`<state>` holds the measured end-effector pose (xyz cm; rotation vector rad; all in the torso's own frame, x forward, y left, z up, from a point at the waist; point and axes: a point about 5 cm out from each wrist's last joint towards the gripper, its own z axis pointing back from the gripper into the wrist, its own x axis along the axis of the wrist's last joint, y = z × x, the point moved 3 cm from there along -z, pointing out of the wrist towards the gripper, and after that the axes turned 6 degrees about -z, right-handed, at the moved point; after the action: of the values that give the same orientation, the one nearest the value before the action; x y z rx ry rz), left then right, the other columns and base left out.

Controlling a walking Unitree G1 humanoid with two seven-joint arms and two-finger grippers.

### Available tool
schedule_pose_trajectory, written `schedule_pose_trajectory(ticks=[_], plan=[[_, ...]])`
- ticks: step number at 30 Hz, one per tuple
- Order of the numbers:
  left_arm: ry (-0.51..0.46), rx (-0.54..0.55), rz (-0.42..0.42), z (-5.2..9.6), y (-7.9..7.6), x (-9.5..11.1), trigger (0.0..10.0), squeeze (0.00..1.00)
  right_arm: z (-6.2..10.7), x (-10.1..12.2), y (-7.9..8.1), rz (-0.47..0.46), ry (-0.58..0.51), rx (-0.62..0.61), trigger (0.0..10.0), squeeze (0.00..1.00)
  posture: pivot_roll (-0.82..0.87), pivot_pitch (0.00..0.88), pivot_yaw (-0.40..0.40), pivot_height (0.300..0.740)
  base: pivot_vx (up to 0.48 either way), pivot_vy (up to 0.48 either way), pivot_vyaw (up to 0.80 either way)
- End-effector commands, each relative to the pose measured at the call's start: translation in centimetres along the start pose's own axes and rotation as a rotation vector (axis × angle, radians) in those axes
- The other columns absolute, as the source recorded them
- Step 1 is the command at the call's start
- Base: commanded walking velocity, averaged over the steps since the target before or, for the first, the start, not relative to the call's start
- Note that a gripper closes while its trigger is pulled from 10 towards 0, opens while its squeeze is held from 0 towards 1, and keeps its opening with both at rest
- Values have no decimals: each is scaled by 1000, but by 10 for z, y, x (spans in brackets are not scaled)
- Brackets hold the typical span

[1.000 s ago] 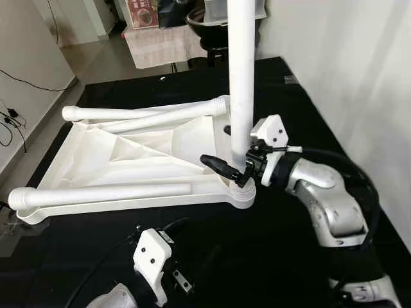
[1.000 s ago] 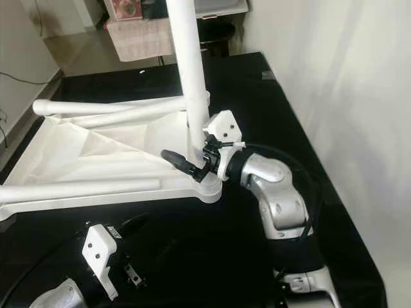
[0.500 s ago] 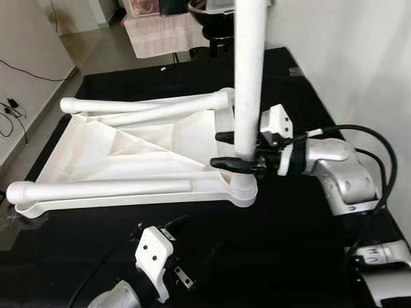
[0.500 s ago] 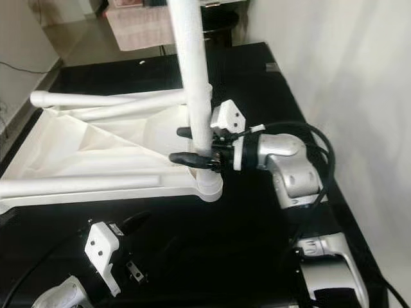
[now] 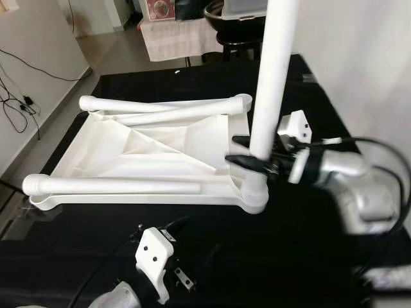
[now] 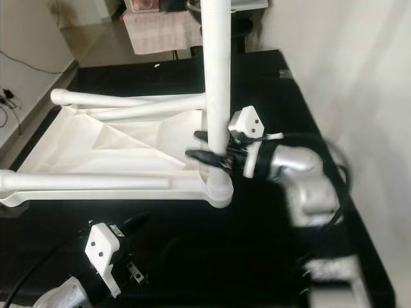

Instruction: Building children table

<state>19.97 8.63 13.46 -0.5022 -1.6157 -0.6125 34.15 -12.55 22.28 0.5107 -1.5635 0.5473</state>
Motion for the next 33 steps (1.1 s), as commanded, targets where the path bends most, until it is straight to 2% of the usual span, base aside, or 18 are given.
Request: schedule_pose_trajectory(ticks=[1,2,3,5,9,10,11,12,13,14,19,21,23,24,25,27,28,33], plan=[[9,1,8,4,0,-2,10000,0,27,-42,-15,-127,144,-353,0,0,-9,124,77,740,0,0,0],[9,1,8,4,0,-2,10000,0,27,-42,-15,-127,144,-353,0,0,-9,124,77,740,0,0,0],[9,3,7,4,1,-1,10000,0,41,-60,-5,-135,191,-435,0,0,-14,123,83,740,0,0,0],[8,4,7,4,1,-2,10000,0,46,-71,4,-157,222,-425,0,0,-20,118,86,740,0,0,0],[5,2,11,1,3,-2,10000,0,27,-65,11,-124,206,-307,0,0,-11,112,73,740,0,0,0],[2,6,10,1,3,-1,10000,0,22,-62,11,-117,203,-287,6588,0,-12,113,73,740,0,0,0],[1,9,10,0,3,-1,10000,0,19,-60,12,-118,206,-288,6588,0,-12,113,73,740,0,0,0],[-1,15,7,0,3,-1,10000,0,13,-59,15,-121,211,-235,10000,180,-10,104,68,740,0,0,0],[-2,19,6,0,4,-1,10000,0,9,-57,17,-124,216,-196,10000,180,-10,104,68,740,0,0,0],[-3,21,4,-1,4,-1,10000,0,4,-51,20,-150,193,-146,10000,1000,-7,107,64,740,0,0,0],[-5,23,4,-2,4,-1,10000,0,-6,-25,27,-148,106,1,10000,1000,-20,103,64,740,0,0,0],[-7,23,5,-3,4,-1,10000,0,-6,0,35,-57,25,231,10000,1000,-22,100,65,740,0,0,0],[-8,22,6,-3,4,-1,10000,0,-5,6,38,-27,10,296,10000,1000,-21,101,66,740,0,0,0],[-9,20,7,-3,4,-1,10000,0,-4,9,40,54,11,393,10000,1000,-12,97,67,740,0,0,0],[-9,19,7,-4,4,-1,10000,0,-4,10,40,77,26,474,10000,678,-7,96,66,740,0,0,0],[-9,18,8,-4,4,-1,10000,0,-3,10,40,86,38,526,10000,678,-7,96,66,740,0,0,0],[-9,17,8,-4,4,-2,10000,0,-4,10,38,104,51,575,10000,0,1,94,63,740,0,0,0],[-9,18,6,-4,3,-2,10000,0,-10,13,36,119,46,616,10000,0,16,96,56,740,0,0,0]])
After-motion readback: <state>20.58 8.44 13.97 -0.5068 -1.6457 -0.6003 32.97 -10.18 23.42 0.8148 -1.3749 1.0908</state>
